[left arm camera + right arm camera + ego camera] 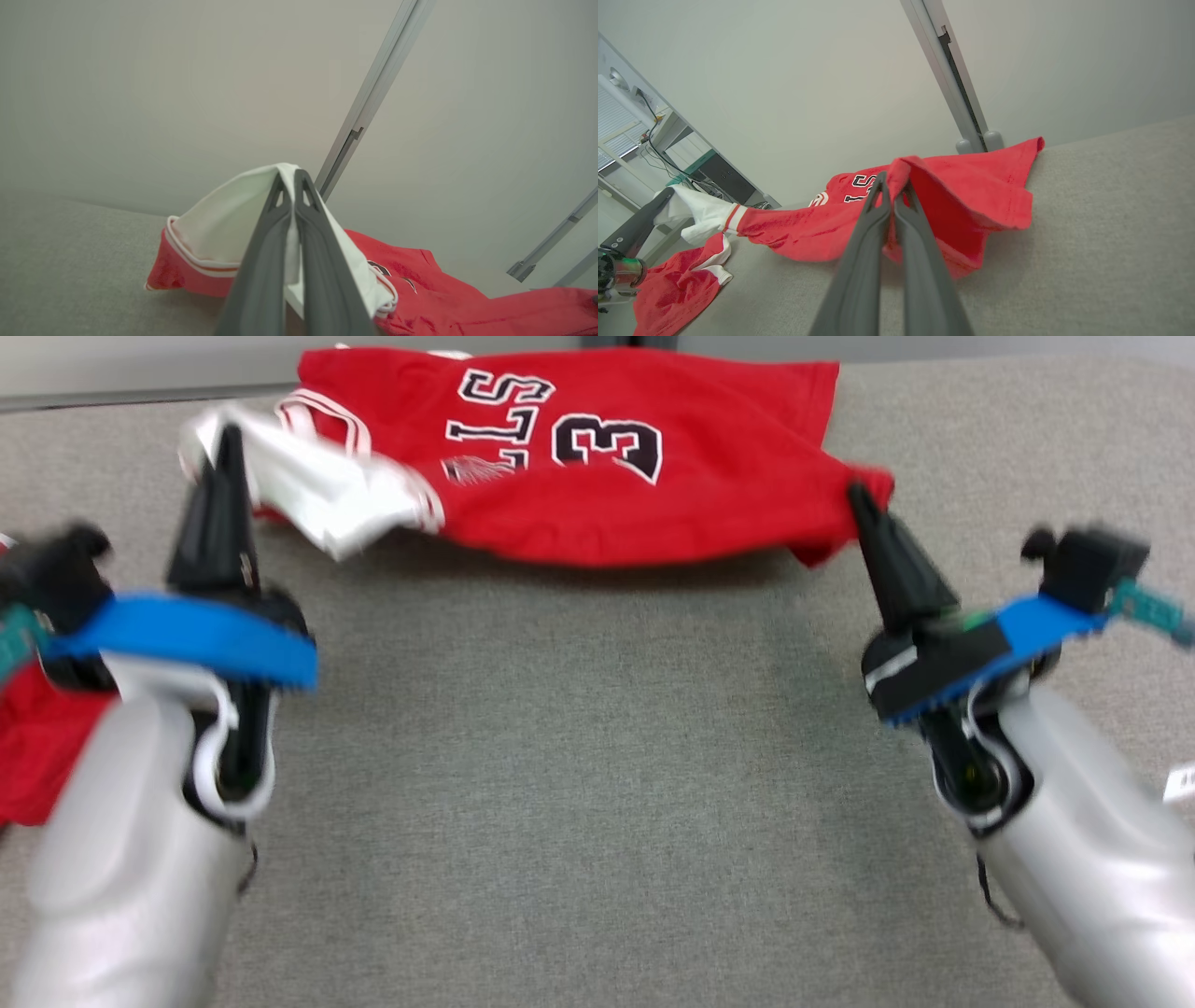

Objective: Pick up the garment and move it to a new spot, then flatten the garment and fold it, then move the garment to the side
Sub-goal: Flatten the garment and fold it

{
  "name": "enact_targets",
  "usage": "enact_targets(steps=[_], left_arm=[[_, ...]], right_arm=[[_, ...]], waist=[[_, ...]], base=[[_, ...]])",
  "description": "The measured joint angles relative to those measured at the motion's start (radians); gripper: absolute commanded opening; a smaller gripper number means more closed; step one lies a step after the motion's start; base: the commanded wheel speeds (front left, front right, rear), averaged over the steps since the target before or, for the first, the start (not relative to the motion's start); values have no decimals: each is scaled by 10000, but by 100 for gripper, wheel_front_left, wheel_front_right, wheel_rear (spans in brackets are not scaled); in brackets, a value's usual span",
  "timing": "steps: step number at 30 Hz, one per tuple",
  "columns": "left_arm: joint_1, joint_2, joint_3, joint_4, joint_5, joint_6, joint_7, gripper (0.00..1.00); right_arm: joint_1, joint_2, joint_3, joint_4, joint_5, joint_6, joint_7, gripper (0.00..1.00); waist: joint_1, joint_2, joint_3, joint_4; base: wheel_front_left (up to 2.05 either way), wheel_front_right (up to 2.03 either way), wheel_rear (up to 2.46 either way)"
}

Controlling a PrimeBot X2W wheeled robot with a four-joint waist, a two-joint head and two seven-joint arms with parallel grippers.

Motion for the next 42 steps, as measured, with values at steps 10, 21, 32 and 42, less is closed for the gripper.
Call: enact_targets(steps=[10, 21, 32, 42], left_arm=[[4834, -744, 1009, -2199, 798, 337, -2, 0], [8749, -1099, 1183, -4000, 619, 1074, 63, 0], [9747, -706, 1009, -4978, 708, 1484, 681, 0], [8482, -332, 863, -4951, 899, 1195, 1074, 0]], right_arm=[[3949, -474, -293, -1507, -247, 0, 0, 0], [7420, -1122, -709, -2443, -416, 0, -2, 0], [8705, -1358, -1185, -3193, -782, 0, 130, 0], [7768, -1085, -1254, -3331, -963, 0, 439, 0]], waist=[[0, -1, -1206, 264], [0, -3, -2618, 455], [3, 0, -2601, 444], [3, 1, -2243, 236]], base=[[0, 0, 0], [0, 0, 0], [0, 0, 0], [0, 0, 0]])
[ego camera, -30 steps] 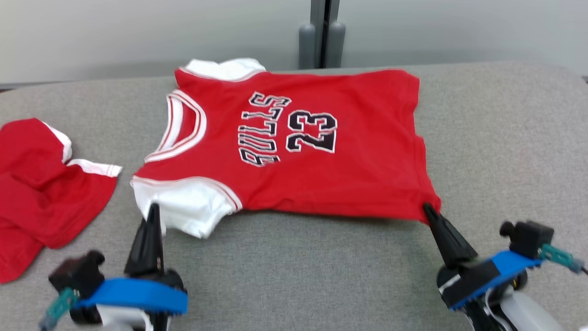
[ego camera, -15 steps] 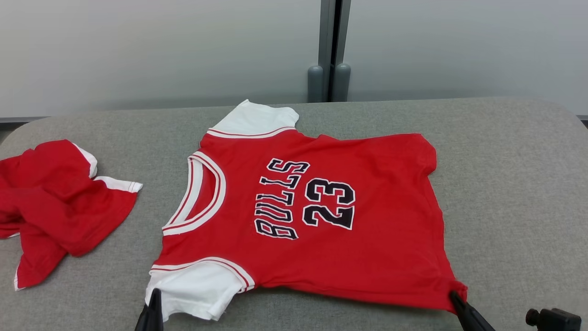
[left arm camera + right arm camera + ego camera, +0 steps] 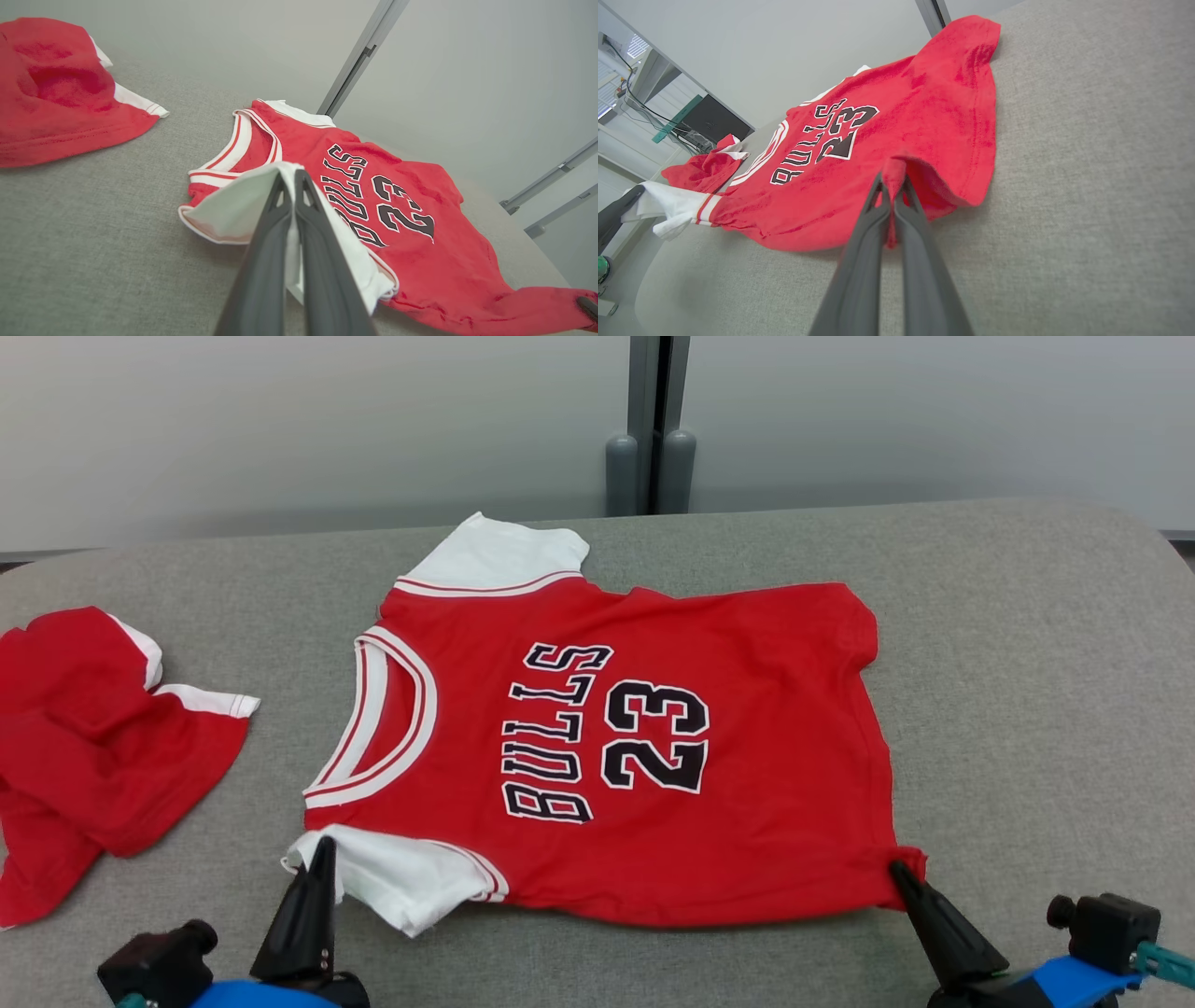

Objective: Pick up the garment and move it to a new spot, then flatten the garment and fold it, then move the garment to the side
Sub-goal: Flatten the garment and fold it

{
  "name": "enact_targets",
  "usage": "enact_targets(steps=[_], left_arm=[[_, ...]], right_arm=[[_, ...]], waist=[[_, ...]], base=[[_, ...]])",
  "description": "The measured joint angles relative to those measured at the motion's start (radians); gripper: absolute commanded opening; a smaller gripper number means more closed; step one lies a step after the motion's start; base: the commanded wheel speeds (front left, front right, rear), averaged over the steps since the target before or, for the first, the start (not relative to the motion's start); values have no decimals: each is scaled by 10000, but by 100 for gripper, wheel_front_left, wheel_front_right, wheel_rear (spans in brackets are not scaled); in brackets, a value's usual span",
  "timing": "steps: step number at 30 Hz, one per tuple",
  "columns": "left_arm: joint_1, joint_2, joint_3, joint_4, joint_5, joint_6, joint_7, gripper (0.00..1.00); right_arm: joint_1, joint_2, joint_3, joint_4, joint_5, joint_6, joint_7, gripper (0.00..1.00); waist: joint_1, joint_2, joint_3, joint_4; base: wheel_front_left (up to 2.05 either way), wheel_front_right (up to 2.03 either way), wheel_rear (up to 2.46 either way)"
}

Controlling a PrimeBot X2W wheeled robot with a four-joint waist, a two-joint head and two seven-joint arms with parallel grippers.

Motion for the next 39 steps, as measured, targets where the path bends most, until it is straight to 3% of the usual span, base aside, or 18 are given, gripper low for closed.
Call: enact_targets(steps=[8, 13, 19, 20, 21, 22, 31, 39], left_arm=[[-1928, 414, 13, 997, 184, -380, 382, 0], [-3829, 497, -56, 2658, 422, -681, 558, 0], [-5032, 476, -368, 4387, 614, -1005, 454, 0], [-5162, 458, -462, 4635, 704, -1051, 366, 0], [-5257, 426, -495, 4801, 794, -1064, 173, 75], [-5374, 385, -537, 5018, 817, -1106, 25, 100], [-4786, 349, -642, 5831, 957, -1191, -792, 100], [-3898, 568, -817, 6178, 1317, -972, -899, 100]], right_arm=[[-1424, 228, -6, 779, -257, 0, 240, 0], [-3006, 779, 6, 2086, -560, 0, 190, 0], [-3894, 1112, 316, 2968, -614, 0, -15, 0], [-3974, 1147, 378, 3085, -614, 0, -36, 13], [-4034, 1147, 449, 3170, -637, 0, -96, 71], [-4066, 1122, 514, 3273, -752, 0, -140, 100], [-3182, 679, 374, 3204, -1818, 0, -412, 100], [-2723, 1022, -380, 3444, -2640, 0, -414, 100]], waist=[[2, 2, 533, -235], [2, 3, 1145, -505], [2, 3, 1503, -598], [2, 3, 1526, -590], [3, 3, 1538, -582], [3, 3, 1525, -562], [-2, 1, 945, -380], [-1, 0, 787, -289]], base=[[0, 0, 0], [0, 0, 0], [0, 0, 0], [0, 0, 0], [0, 0, 0], [0, 0, 0], [0, 0, 0], [0, 0, 0]])
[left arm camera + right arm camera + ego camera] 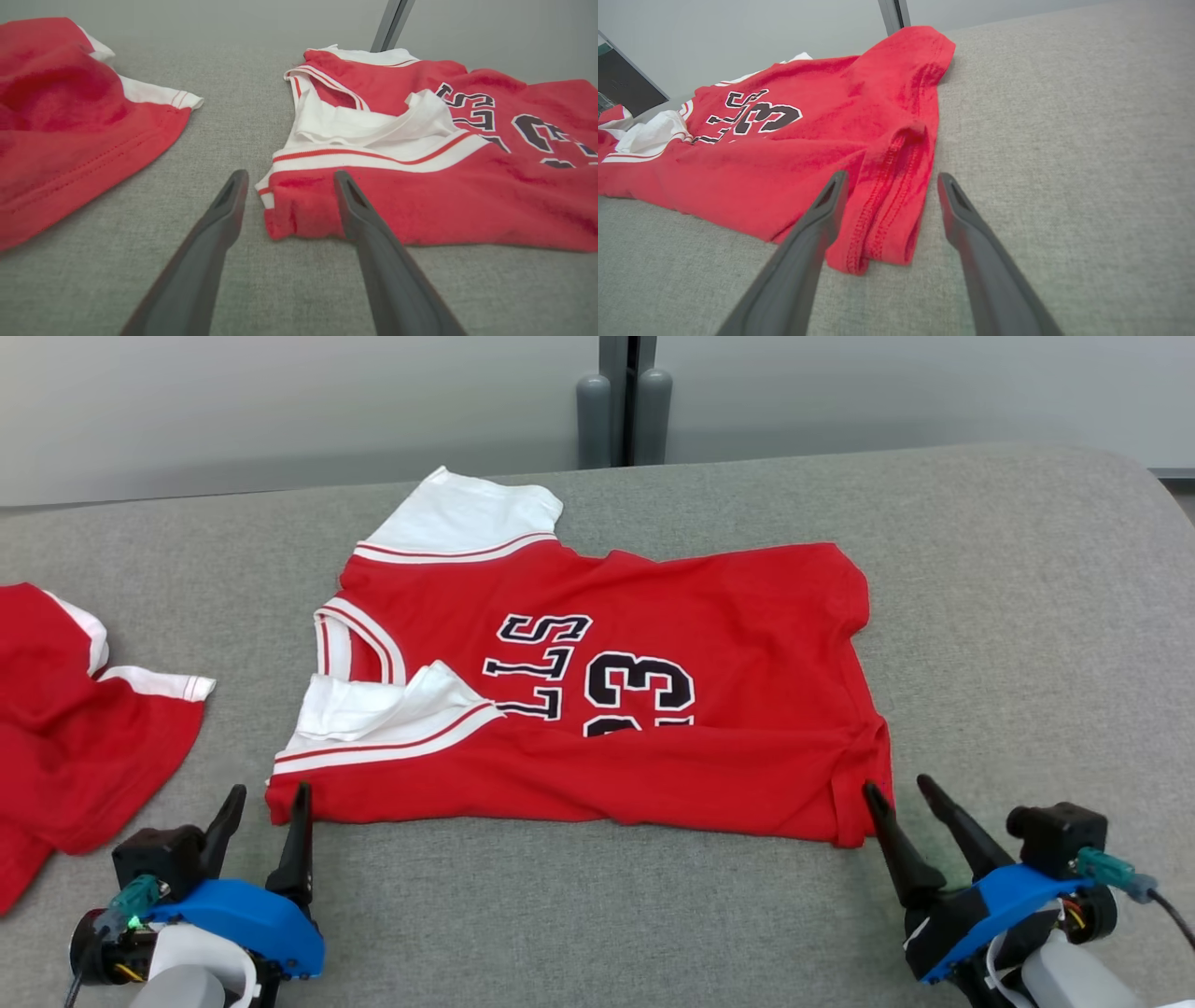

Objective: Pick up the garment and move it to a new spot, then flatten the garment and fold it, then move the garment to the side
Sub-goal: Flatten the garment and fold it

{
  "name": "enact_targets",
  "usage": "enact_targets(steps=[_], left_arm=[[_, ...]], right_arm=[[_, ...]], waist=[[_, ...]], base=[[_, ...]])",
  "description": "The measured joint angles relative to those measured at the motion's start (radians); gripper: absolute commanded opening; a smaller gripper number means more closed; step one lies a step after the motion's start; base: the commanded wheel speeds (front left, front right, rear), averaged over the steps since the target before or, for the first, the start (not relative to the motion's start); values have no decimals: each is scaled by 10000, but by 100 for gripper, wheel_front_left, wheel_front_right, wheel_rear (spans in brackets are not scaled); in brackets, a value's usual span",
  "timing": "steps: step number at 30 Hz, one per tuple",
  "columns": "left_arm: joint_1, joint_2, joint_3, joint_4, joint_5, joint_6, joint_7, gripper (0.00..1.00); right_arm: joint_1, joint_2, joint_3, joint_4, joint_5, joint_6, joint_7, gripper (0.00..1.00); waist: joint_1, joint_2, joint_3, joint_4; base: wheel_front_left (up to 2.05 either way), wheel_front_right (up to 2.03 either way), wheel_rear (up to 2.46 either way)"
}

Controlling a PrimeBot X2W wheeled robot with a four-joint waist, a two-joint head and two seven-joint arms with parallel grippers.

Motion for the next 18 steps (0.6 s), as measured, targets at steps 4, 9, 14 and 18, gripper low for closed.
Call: enact_targets(steps=[4, 9, 14, 18], left_arm=[[0, -46, -150, 167, 44, 67, 54, 100], [-151, -180, -330, 573, 79, 4, 96, 100], [-572, -403, -460, 1095, 50, -102, 86, 100], [-938, -627, -493, 1655, -213, -247, 90, 7]], right_arm=[[1, 174, -92, 374, -525, 0, 192, 100], [-24, 667, -121, 673, -963, 0, 430, 100], [-88, 972, -61, 823, -1296, 0, 562, 100], [-284, 1051, -96, 1124, -1636, 0, 658, 39]], waist=[[0, 0, 4, 81], [1, 0, 75, 125], [0, 0, 163, 90], [1, -1, 188, 105]], base=[[0, 0, 0], [0, 0, 0], [0, 0, 0], [0, 0, 0]])
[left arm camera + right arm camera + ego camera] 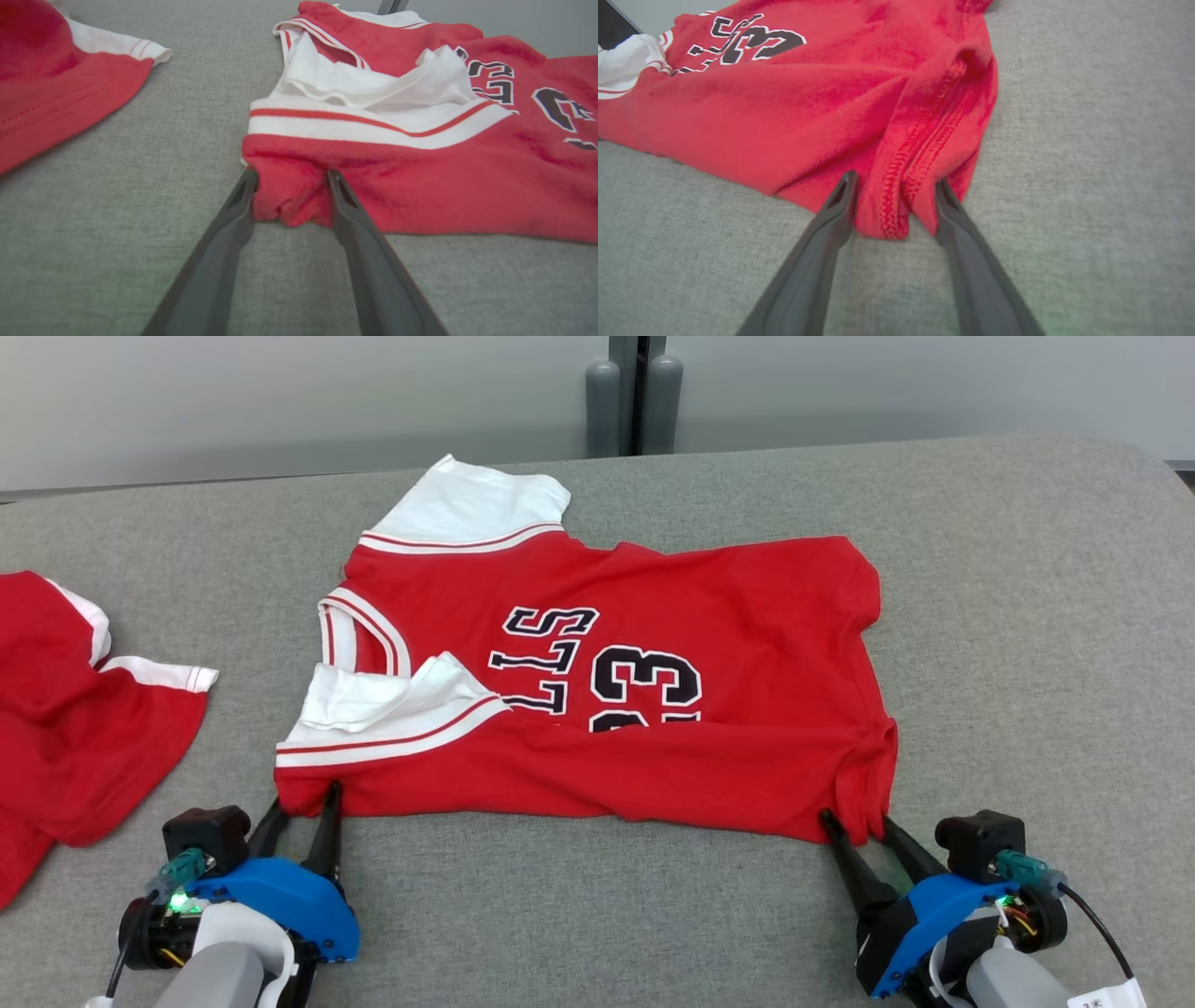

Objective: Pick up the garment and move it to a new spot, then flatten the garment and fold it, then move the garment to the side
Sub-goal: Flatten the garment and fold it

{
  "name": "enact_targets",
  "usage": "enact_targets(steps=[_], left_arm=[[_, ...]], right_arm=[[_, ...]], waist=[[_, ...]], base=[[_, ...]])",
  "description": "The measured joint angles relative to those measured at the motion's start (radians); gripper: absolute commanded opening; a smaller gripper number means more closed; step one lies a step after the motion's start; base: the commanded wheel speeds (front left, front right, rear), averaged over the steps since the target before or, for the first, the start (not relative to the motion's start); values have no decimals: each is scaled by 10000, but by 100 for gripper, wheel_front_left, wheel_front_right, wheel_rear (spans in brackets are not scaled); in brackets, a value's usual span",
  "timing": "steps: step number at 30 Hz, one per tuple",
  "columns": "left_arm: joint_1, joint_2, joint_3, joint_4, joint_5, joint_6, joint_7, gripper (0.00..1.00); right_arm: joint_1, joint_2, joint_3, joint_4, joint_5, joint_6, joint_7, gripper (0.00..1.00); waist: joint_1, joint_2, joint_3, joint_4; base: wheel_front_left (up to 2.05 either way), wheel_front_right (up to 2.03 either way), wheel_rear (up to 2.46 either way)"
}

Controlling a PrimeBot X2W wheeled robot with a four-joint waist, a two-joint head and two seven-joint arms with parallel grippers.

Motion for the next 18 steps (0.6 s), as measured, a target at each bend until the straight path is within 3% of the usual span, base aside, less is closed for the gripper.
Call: enact_targets(steps=[1, 2, 10, 18], left_arm=[[-81, -50, -52, 150, 8, -29, 0, 0], [-148, -96, -109, 288, 6, -61, -2, 0], [-6, -209, -171, 474, -180, -169, -226, 0], [1928, 6, 234, -1198, -46, -12, -263, 0]], right_arm=[[-32, 42, -35, 75, -33, 0, -4, 17], [-53, 69, -65, 176, -92, -2, -4, 0], [94, 92, -454, 368, -316, 0, -314, 0], [1524, -380, -637, -913, -165, 0, -165, 0]], waist=[[0, 0, -7, 6], [0, 0, -18, 11], [1, 0, -485, 147], [-1, 0, -1352, 311]], base=[[0, 0, 0], [0, 0, 0], [0, 0, 0], [0, 0, 0]])
